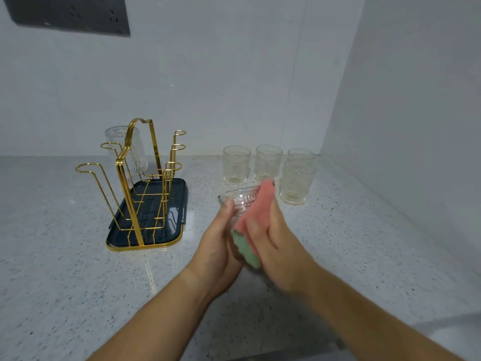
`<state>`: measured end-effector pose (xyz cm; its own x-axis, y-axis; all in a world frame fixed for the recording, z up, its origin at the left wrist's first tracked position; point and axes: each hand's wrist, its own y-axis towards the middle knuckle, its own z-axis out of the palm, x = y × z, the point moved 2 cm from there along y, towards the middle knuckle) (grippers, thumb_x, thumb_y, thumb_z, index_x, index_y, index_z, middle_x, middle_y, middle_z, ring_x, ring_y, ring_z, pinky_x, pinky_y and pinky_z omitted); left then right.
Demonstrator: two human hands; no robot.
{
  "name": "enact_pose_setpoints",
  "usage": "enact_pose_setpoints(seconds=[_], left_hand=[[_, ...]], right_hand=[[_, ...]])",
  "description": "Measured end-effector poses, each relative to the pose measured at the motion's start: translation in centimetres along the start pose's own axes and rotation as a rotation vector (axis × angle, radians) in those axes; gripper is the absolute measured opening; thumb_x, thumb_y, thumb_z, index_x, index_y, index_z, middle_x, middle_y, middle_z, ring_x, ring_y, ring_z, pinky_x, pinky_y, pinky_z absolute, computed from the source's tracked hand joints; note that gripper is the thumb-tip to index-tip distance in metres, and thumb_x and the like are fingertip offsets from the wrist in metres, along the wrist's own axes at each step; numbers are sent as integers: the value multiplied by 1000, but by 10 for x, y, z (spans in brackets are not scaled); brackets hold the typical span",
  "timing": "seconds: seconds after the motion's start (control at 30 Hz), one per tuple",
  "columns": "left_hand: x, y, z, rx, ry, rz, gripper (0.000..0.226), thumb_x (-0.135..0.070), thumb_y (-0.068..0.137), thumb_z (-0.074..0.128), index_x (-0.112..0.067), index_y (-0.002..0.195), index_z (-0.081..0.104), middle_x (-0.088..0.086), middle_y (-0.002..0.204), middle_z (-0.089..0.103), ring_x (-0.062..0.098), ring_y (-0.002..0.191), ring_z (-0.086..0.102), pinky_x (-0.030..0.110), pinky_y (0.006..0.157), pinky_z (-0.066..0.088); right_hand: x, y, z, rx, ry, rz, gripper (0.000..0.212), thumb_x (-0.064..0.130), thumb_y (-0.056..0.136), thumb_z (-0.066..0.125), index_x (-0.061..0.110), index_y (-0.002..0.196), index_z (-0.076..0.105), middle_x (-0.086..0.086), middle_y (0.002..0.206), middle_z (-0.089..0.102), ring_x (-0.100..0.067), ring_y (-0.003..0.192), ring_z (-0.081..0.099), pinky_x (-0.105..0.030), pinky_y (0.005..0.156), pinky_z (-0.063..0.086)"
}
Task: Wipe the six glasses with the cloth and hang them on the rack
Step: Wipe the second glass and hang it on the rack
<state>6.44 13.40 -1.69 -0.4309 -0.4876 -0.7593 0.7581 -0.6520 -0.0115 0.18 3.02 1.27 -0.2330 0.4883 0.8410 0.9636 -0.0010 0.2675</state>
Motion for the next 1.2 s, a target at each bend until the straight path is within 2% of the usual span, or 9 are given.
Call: enact_pose_setpoints(seconds=[0.13, 0.27, 0.37, 0.47, 0.53, 0.7, 0.83, 1.03, 1.2], left_hand=[[0, 4, -9, -90, -14, 27, 114, -64, 63, 92, -7, 150, 45, 29, 141, 62, 46, 130, 62, 62, 115, 43], [5, 6, -5, -71, 35, -32, 91, -63, 85, 74, -6, 151, 47, 25, 146, 60, 40, 134, 60, 57, 116, 44], [8, 6, 0, -17, 62, -66, 63, -58, 104, 38, -14, 140, 65, 18, 143, 65, 36, 135, 60, 61, 119, 37], [6, 6, -3, -35, -38, -71, 63, -56, 104, 34, -15, 138, 67, 19, 143, 64, 37, 138, 57, 62, 123, 29], [4, 6, -7, -44, -70, -41, 70, -59, 102, 34, -10, 142, 63, 21, 144, 63, 35, 138, 57, 57, 125, 29], [0, 1, -1, 48, -43, 18, 70, -66, 83, 59, -8, 117, 80, 22, 124, 74, 34, 118, 71, 49, 112, 47], [1, 3, 1, -11, 45, -20, 75, -67, 92, 55, -6, 136, 68, 24, 140, 65, 36, 132, 63, 52, 118, 41], [4, 6, 0, 3, 24, -91, 73, -67, 104, 23, -19, 145, 60, 13, 143, 65, 31, 135, 61, 61, 122, 32], [0, 0, 3, 7, -4, -63, 73, -64, 102, 39, -10, 147, 57, 17, 146, 63, 30, 138, 58, 51, 122, 34]], right_hand=[[-21, -29, 5, 61, -201, -38, 53, 53, 101, 39, 27, 146, 33, 10, 123, 58, -6, 114, 58, -33, 103, 49], [-10, -26, -7, 26, -21, 36, 17, 51, 106, 31, 57, 116, 42, 10, 91, 63, -7, 82, 64, -23, 78, 54], [2, -4, -19, -65, 107, 44, 40, 63, 98, 23, 41, 118, 50, 21, 85, 63, 8, 79, 66, -15, 77, 51], [4, 10, -19, -89, 204, 44, 49, 58, 102, 27, 36, 142, 42, 20, 112, 65, 23, 93, 63, 0, 76, 48], [5, 9, -7, -55, 144, 44, 66, 70, 97, 29, 39, 155, 24, 12, 134, 60, 12, 117, 60, -16, 98, 51], [-12, -28, 4, 13, -131, -10, 56, 54, 101, 35, 34, 152, 24, 10, 133, 56, -6, 122, 55, -38, 108, 48], [-10, -28, -8, -26, -69, 28, 22, 44, 107, 36, 35, 122, 49, 7, 99, 64, -6, 90, 63, -27, 85, 53], [4, 12, -17, -164, 170, 92, 60, 65, 94, 29, 29, 138, 47, 9, 118, 69, 3, 105, 68, -17, 86, 54], [-1, 3, -2, -67, 160, 68, 27, 52, 105, 34, 73, 121, 28, 20, 125, 60, 14, 117, 58, -11, 97, 48]])
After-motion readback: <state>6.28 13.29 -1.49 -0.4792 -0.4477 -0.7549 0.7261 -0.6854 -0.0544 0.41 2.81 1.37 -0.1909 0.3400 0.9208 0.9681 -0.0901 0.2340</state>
